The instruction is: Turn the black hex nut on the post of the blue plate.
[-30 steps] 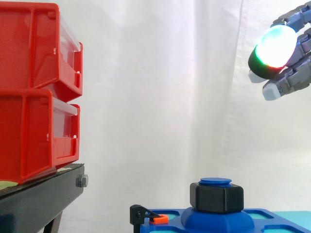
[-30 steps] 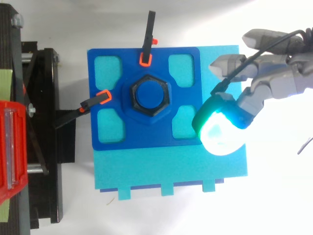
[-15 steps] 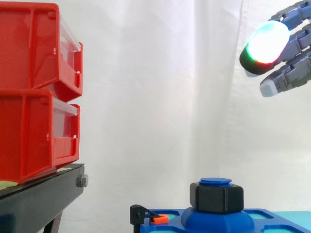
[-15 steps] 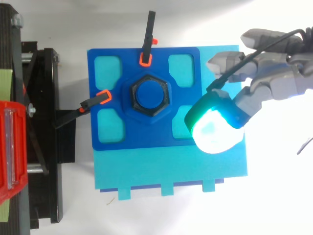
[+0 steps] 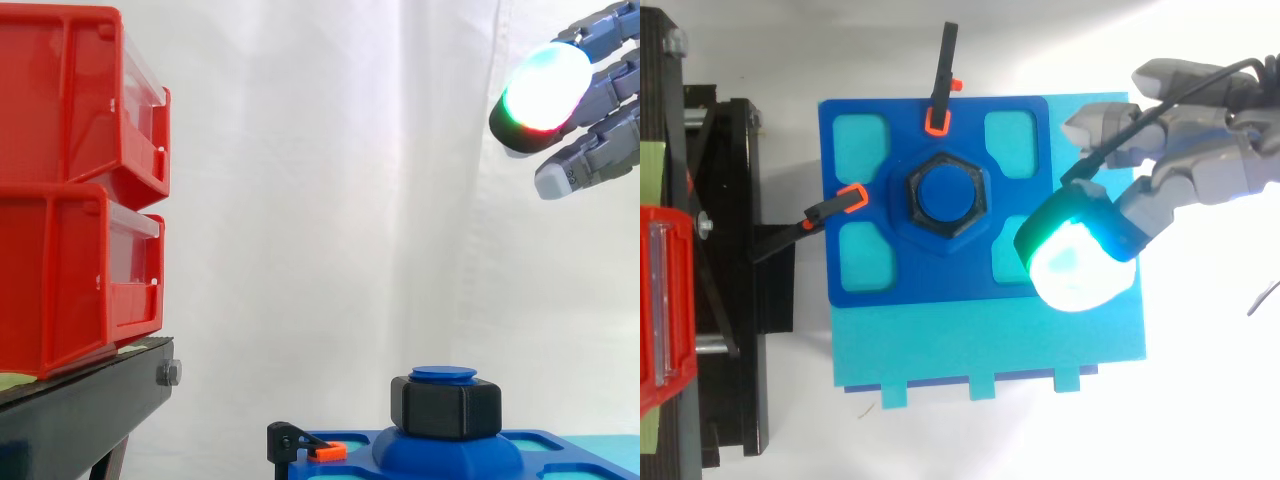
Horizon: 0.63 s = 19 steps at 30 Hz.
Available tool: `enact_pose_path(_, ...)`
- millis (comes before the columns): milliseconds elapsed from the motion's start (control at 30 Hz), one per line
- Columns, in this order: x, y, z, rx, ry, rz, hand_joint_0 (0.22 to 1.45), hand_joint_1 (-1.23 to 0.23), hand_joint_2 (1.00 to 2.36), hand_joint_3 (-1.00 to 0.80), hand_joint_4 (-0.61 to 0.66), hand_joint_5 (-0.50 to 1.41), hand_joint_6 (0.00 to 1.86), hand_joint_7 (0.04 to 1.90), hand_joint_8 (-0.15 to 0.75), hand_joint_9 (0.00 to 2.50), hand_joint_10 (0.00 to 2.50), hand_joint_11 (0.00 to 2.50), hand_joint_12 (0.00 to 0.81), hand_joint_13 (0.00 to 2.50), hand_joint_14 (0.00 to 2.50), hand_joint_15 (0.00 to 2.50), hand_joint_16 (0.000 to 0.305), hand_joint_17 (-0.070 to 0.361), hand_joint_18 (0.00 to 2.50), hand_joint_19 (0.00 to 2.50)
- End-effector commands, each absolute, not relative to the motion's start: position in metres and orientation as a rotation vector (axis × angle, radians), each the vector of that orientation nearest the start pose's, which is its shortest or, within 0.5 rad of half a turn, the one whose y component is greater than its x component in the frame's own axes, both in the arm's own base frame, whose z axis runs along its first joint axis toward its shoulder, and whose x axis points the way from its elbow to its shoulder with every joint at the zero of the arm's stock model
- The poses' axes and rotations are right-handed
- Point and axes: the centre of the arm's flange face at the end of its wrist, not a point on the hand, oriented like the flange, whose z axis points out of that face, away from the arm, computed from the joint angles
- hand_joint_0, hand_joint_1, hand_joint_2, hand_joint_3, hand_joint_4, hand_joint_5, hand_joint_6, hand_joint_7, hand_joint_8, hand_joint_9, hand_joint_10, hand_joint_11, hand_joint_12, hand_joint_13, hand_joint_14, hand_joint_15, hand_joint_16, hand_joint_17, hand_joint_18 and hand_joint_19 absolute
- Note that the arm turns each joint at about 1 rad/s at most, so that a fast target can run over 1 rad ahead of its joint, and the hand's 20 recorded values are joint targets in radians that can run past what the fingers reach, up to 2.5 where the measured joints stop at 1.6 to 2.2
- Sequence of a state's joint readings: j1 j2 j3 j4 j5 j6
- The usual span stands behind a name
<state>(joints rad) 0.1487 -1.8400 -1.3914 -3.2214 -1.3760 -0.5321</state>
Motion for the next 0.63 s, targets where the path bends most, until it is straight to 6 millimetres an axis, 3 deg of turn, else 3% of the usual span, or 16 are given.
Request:
enact_pose_path(0, 0.5993, -0.0644, 0.4211, 0.901, 1.548, 0.696, 0.45, -0.55, 1.00, -0.50, 0.13, -0.23, 0.50, 0.61, 0.159, 0.00, 0.00, 0.00, 0.344, 0.00, 0.00, 0.00, 0.055, 0.124, 0.00, 0.00)
enact_pose_path(500, 0.5991, -0.0645, 0.4227, 0.900, 1.546, 0.697, 0.45, -0.56, 1.00, -0.50, 0.13, -0.22, 0.50, 0.52, 0.173, 0.00, 0.00, 0.00, 0.347, 0.00, 0.00, 0.00, 0.056, 0.125, 0.00, 0.00)
enact_pose_path(600, 0.5991, -0.0645, 0.4227, 0.900, 1.546, 0.697, 0.45, -0.56, 1.00, -0.50, 0.15, -0.22, 0.50, 0.59, 0.172, 0.00, 0.00, 0.00, 0.347, 0.00, 0.00, 0.00, 0.055, 0.125, 0.00, 0.00)
